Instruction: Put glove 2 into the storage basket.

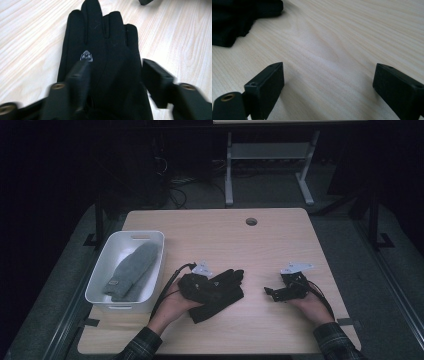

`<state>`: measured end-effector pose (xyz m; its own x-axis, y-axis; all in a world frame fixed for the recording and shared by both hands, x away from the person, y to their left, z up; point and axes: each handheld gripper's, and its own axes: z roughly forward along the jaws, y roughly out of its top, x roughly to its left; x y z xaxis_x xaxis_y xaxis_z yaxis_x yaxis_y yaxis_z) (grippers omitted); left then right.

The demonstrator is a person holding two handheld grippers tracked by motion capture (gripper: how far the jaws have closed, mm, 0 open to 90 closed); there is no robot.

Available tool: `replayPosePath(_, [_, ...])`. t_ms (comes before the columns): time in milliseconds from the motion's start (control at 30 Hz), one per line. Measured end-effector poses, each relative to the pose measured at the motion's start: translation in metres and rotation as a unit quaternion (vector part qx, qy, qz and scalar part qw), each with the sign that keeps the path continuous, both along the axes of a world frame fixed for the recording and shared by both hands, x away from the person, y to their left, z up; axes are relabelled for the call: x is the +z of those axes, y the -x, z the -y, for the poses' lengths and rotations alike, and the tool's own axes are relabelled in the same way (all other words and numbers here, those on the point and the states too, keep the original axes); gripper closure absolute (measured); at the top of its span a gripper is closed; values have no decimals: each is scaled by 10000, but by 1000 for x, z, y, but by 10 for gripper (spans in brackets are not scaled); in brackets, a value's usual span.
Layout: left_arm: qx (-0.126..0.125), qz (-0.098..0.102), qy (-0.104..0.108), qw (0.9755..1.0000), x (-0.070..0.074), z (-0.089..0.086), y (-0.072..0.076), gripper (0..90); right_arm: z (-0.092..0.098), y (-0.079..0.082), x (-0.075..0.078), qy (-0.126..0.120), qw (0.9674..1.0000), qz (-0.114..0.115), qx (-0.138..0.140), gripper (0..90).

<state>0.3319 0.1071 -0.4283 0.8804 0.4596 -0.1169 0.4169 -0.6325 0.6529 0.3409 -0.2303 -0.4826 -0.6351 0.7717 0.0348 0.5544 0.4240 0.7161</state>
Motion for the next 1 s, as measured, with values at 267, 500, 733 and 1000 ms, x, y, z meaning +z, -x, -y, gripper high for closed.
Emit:
replayPosePath(267, [-156, 68, -280, 9995, -9, 4, -11, 178, -1, 0, 0, -16, 10000, 0, 26, 100])
replayPosePath(500, [-147, 66, -434, 9989, -18, 1, -14, 148, -2, 0, 0, -15, 10000, -13, 41, 100])
replayPosePath(733, [-133, 253, -473, 9985, -23, 2, -17, 126, -3, 0, 0, -13, 10000, -10, 69, 100])
replayPosePath(1000, [-111, 139, -388, 9991, -32, 3, -19, 124, -4, 0, 0, -12, 10000, -15, 78, 100])
